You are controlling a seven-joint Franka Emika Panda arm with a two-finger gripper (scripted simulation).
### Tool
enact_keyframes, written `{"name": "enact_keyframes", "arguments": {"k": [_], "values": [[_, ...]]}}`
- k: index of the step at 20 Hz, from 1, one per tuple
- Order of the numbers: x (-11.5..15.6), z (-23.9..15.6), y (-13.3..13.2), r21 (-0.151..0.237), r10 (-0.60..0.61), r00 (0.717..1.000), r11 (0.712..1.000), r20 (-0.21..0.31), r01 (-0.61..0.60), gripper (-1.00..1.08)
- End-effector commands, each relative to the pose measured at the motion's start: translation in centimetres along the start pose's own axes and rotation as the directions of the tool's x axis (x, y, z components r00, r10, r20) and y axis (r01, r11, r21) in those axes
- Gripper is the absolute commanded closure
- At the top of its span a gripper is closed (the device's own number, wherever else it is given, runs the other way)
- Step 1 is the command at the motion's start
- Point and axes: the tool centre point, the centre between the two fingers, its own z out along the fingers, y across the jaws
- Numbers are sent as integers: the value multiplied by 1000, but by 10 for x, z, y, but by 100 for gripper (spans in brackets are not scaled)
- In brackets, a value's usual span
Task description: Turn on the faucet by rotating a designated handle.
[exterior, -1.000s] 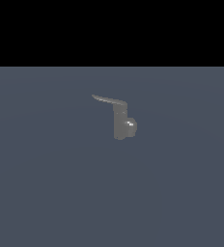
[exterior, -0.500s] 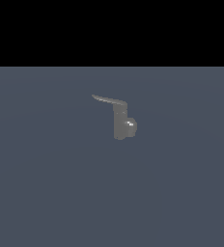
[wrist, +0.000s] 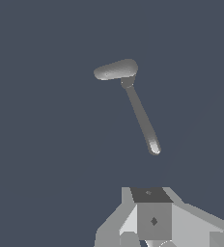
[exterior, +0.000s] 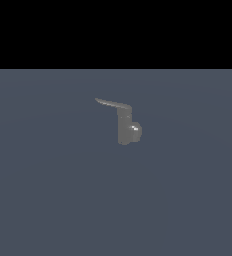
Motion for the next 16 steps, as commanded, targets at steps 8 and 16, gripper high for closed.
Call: {"name": "enact_keyframes", "arguments": {"k": [8,16], "values": [[63,38,-21,16,259,966,966,21,-260,108],[113,80,-36,10,467,883,884,32,-468,108]]}}
